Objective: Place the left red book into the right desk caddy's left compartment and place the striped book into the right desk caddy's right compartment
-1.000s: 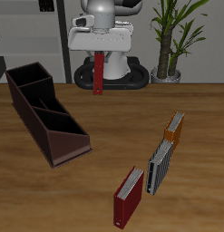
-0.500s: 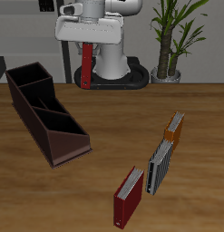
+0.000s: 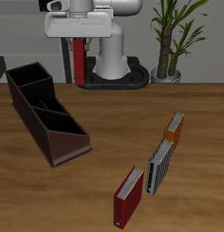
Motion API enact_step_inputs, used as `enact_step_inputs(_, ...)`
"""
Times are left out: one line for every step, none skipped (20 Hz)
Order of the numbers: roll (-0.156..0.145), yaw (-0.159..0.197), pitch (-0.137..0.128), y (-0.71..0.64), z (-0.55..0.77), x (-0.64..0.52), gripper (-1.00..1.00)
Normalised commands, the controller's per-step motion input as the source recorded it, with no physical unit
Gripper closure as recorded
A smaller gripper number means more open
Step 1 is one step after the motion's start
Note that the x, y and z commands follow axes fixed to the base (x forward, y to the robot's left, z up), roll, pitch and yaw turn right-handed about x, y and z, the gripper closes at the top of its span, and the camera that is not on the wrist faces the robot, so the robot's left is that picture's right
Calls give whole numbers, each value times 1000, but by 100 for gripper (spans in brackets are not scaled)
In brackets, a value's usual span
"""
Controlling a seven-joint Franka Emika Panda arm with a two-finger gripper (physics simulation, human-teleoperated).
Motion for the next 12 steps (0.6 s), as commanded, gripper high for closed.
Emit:
enact_step_inputs(130,20,43,-330,159,169,100)
enact_step_inputs(-74,15,-39,-529,266,66,100)
enact_step_inputs(137,107,-23,-237,165,11,100)
enact_step_inputs(-73,-89,-19,-581,281,54,100)
enact_step_inputs(0,0,0,4,4,-24,100)
enact_step_inputs(-62,-34,-21,-307,169,-49,100)
enact_step_inputs(71,16,12,-452,217,105,100)
enact_step_inputs(-76,-1,-22,-243,93,-8,100)
enact_step_inputs(0,0,0,0,0,0,100)
enact_step_inputs(-72,101,-86,-842,325,216,100)
enact_step_inputs(3,-60,-3,-237,7,13,100)
enact_step_inputs(8,5,48,-229,-62,115,100)
